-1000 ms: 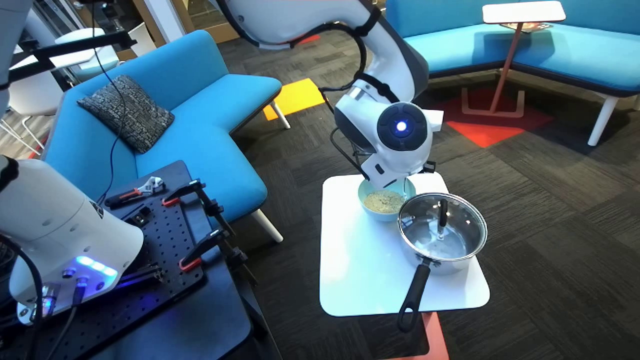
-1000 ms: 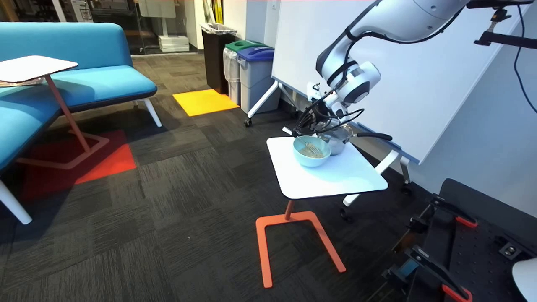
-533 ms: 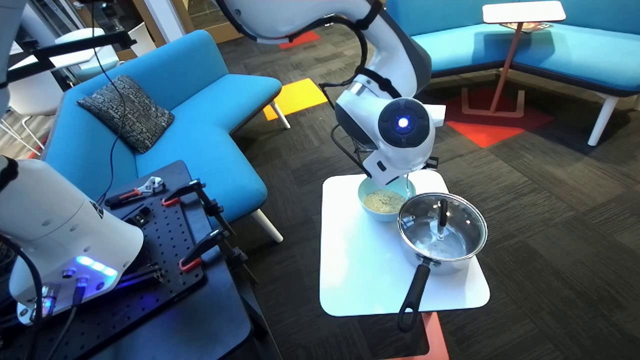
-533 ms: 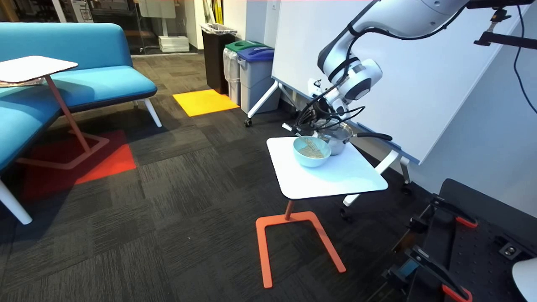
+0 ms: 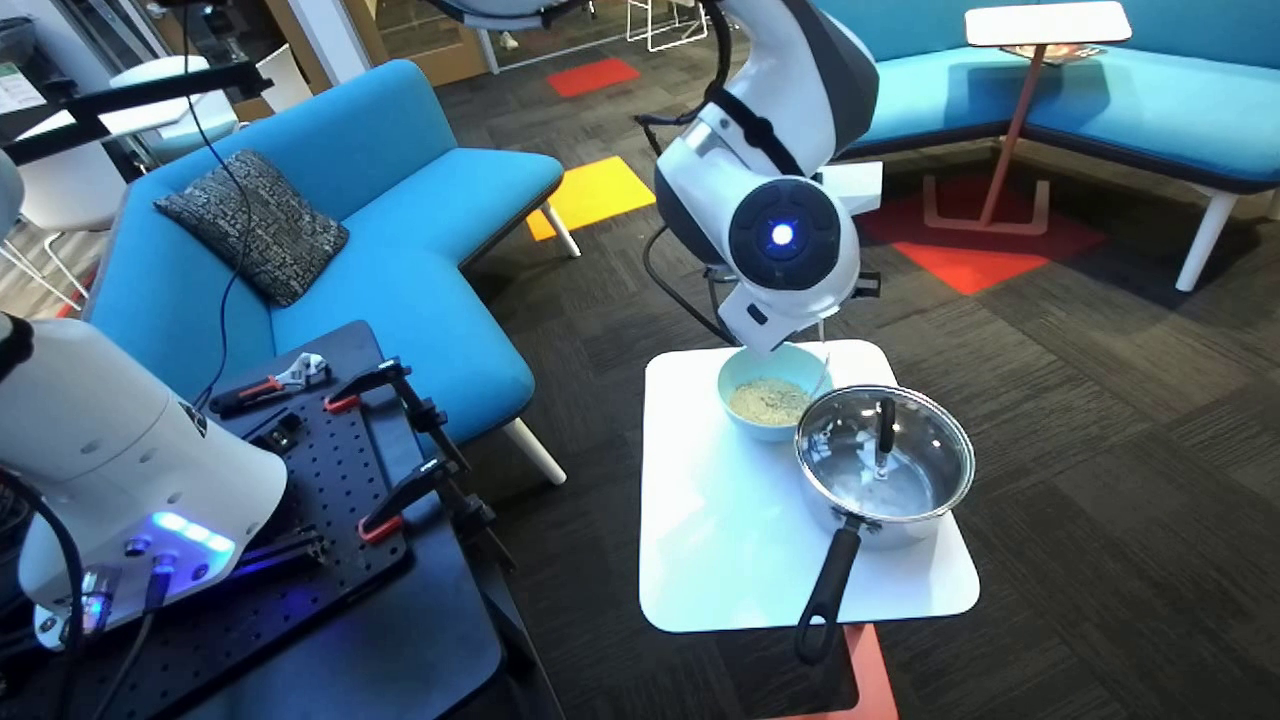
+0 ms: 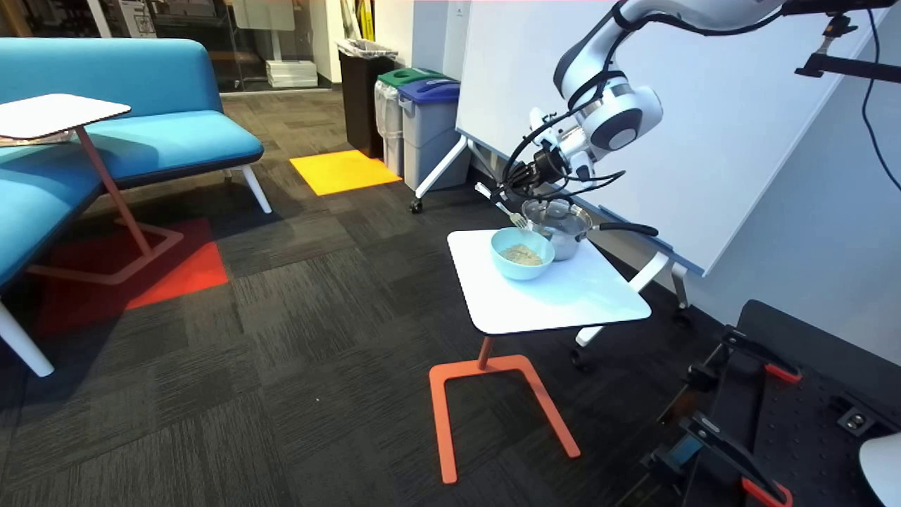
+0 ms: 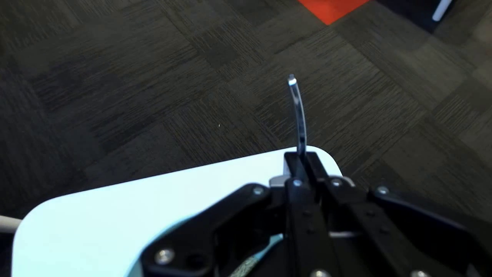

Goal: Bring the bowl closer to the fork, then place the fork in the bowl, and finally take the fork out of the bowl.

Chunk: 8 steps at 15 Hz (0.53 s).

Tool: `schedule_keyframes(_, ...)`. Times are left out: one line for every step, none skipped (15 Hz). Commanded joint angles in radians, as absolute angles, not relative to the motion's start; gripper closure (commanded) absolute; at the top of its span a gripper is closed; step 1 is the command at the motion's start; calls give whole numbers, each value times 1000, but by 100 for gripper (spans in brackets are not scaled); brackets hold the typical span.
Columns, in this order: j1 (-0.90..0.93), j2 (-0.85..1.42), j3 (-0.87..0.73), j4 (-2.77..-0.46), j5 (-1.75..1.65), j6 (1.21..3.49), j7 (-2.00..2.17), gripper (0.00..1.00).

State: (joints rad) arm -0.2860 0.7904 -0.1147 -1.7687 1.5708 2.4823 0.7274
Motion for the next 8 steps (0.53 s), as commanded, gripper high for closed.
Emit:
schedule_keyframes(-287,697,-120,-1870,1581,2403,665,99)
schedule_keyframes(-281,680,-125,-1890,1575,2391,656,99)
schedule_keyframes(-279,654,-129,-1918,1565,2370,644,99)
schedule_keyframes(-276,629,-132,-1946,1557,2352,629,99)
schedule_keyframes(-266,600,-139,-1980,1536,2338,620,99)
schedule_keyframes(-253,568,-148,-2019,1502,2328,618,99)
schedule_keyframes(-241,541,-157,-2053,1476,2332,619,99)
schedule_keyframes(-225,502,-167,-2101,1444,2348,620,99)
